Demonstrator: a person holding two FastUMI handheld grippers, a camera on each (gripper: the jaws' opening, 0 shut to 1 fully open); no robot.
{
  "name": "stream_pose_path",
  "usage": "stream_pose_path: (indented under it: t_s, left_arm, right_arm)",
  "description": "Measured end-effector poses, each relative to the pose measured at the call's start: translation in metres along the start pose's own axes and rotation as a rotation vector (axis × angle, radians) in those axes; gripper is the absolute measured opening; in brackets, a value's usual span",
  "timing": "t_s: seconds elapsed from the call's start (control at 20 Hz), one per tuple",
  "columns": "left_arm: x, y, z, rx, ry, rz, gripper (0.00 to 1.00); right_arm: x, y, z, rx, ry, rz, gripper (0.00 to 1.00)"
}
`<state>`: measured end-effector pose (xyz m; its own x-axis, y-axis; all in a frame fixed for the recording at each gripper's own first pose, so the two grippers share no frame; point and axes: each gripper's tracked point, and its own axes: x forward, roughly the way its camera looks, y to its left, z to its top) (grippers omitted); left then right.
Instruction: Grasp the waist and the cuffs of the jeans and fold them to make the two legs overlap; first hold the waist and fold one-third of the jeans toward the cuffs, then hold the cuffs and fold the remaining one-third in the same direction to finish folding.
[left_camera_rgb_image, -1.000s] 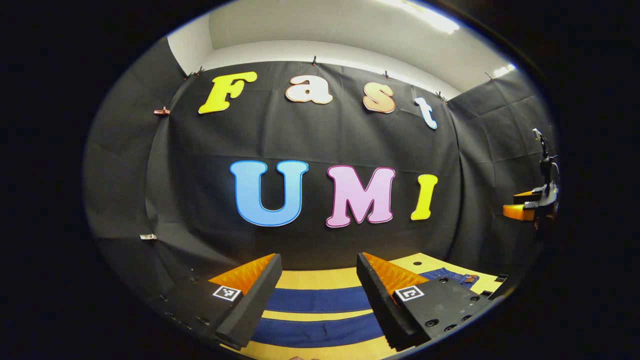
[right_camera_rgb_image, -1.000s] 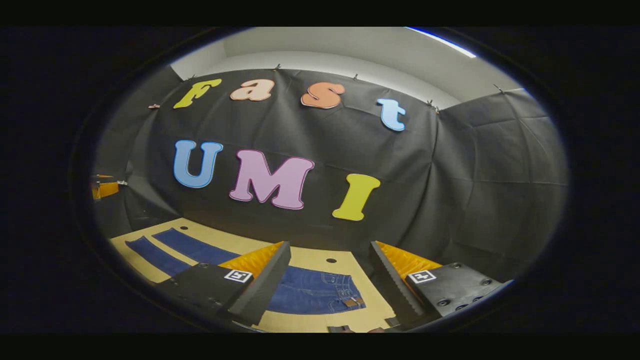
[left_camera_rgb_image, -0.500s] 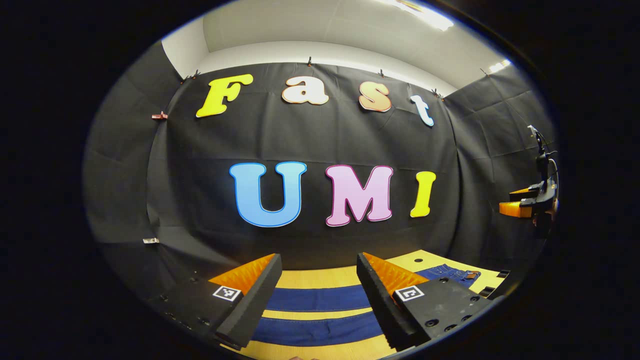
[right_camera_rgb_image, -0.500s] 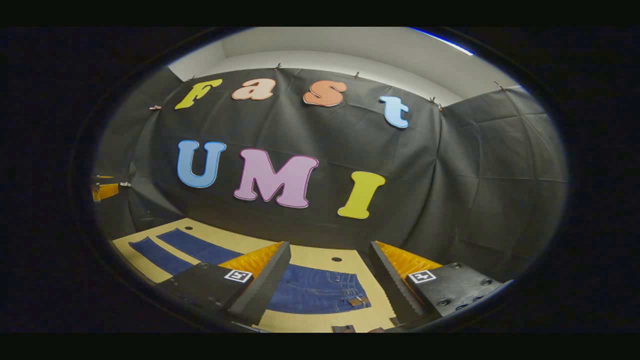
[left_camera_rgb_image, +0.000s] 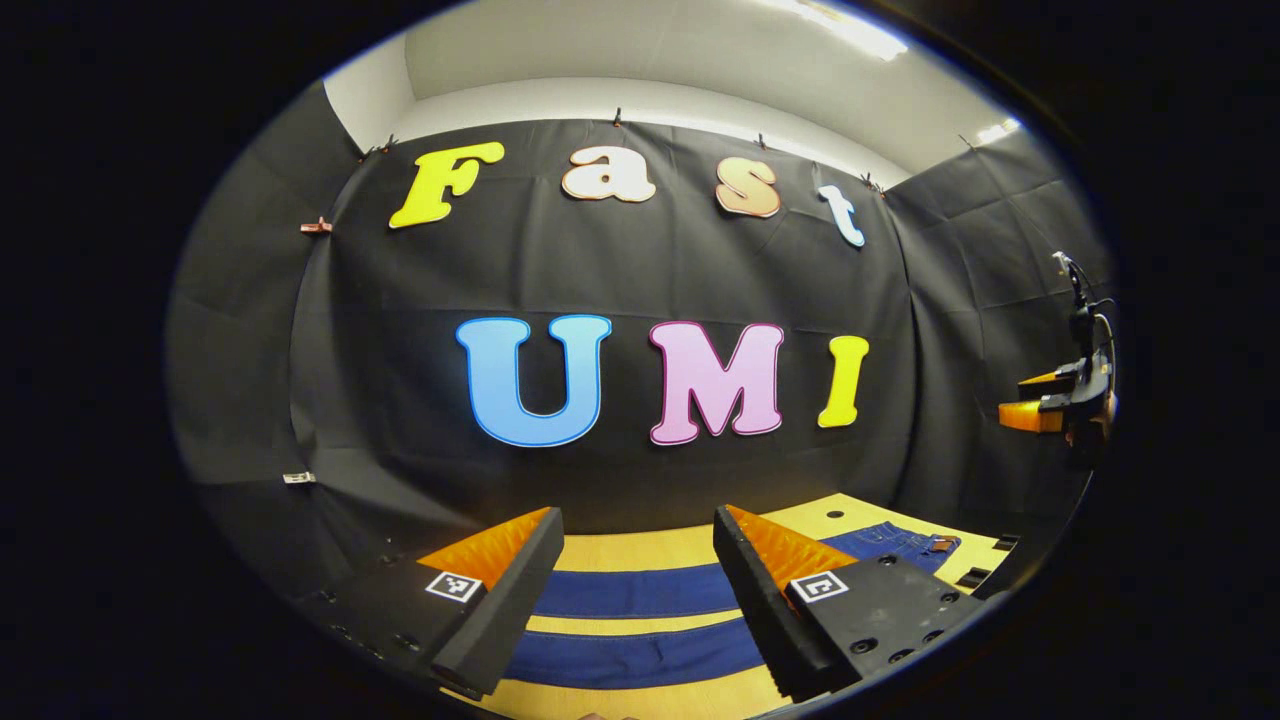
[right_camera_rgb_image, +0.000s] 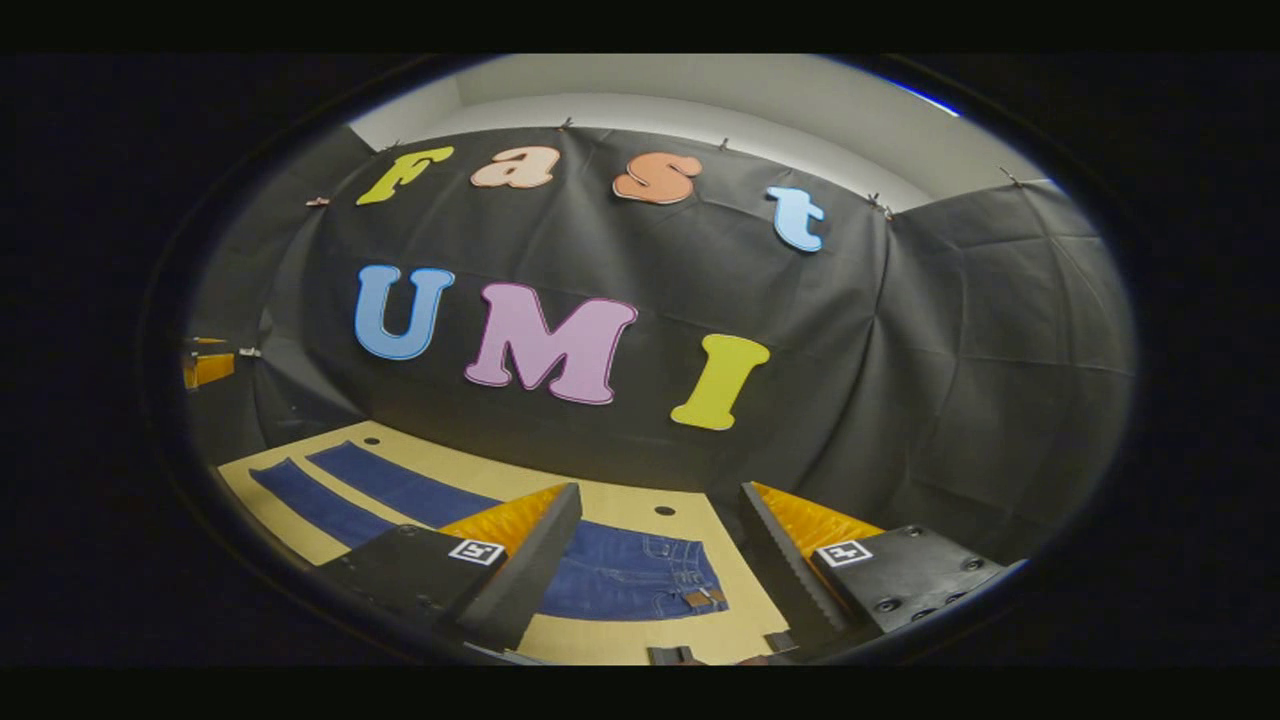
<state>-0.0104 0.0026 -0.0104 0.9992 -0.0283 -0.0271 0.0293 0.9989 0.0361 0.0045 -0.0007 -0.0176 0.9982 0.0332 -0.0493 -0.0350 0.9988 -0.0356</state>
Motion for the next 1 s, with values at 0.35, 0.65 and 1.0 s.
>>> stream_pose_path:
  t_s: [0.35,0.65,1.0]
  left_arm:
    - [0.004,0.013,-0.033,0.161,0.089,-0.133,0.96]
    - [0.036,0.031,-0.087,0.171,0.255,-0.225,0.97]
    - [0.064,0.046,-0.197,0.219,0.581,-0.385,0.97]
  right_arm:
    - [0.025,0.008,-0.038,-0.093,0.079,0.123,0.96]
    - [0.061,0.03,-0.119,-0.206,0.266,0.362,0.97]
    - [0.114,0.032,-0.256,-0.353,0.56,0.603,0.97]
